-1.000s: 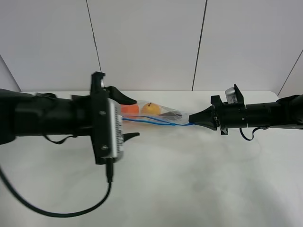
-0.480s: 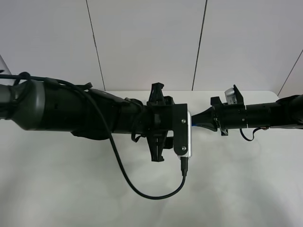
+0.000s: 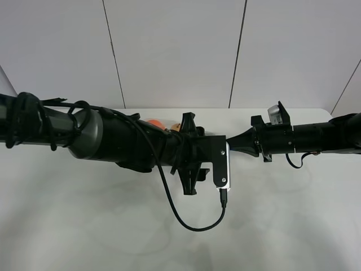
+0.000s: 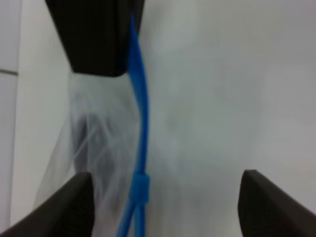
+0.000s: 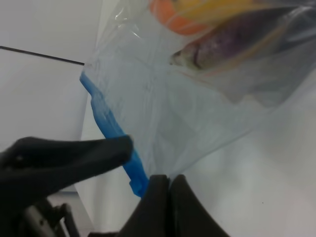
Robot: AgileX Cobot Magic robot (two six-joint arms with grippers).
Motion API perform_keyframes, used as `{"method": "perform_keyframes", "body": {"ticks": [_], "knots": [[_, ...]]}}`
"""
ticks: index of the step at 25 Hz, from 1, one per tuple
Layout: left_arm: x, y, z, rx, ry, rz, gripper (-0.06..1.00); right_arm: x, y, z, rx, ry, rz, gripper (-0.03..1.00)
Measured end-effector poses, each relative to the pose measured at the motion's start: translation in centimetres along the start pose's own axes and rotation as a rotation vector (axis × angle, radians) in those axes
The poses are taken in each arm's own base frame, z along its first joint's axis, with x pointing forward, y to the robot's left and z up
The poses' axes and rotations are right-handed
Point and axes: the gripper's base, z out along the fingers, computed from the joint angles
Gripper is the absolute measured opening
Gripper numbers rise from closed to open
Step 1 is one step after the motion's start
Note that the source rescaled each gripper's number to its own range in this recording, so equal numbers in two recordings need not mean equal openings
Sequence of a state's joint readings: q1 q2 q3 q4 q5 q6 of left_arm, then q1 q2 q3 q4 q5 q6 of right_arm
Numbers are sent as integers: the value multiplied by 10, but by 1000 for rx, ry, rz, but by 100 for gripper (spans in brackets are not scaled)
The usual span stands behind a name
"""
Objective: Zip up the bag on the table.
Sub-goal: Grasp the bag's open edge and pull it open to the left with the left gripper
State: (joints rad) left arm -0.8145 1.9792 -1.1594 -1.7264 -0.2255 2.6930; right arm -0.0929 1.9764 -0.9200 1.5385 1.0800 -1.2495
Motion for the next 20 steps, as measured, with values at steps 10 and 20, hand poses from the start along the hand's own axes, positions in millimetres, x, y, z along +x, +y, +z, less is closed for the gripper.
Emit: {"method": "perform_keyframes", "body": {"ticks": [10,20], "knots": [[-8,12,7,-39,-2,-39,90,0,0,0,1,3,-2,0],[-8,13,7,-42,-1,-44,41,0,0,0,1,3,-2,0]]}}
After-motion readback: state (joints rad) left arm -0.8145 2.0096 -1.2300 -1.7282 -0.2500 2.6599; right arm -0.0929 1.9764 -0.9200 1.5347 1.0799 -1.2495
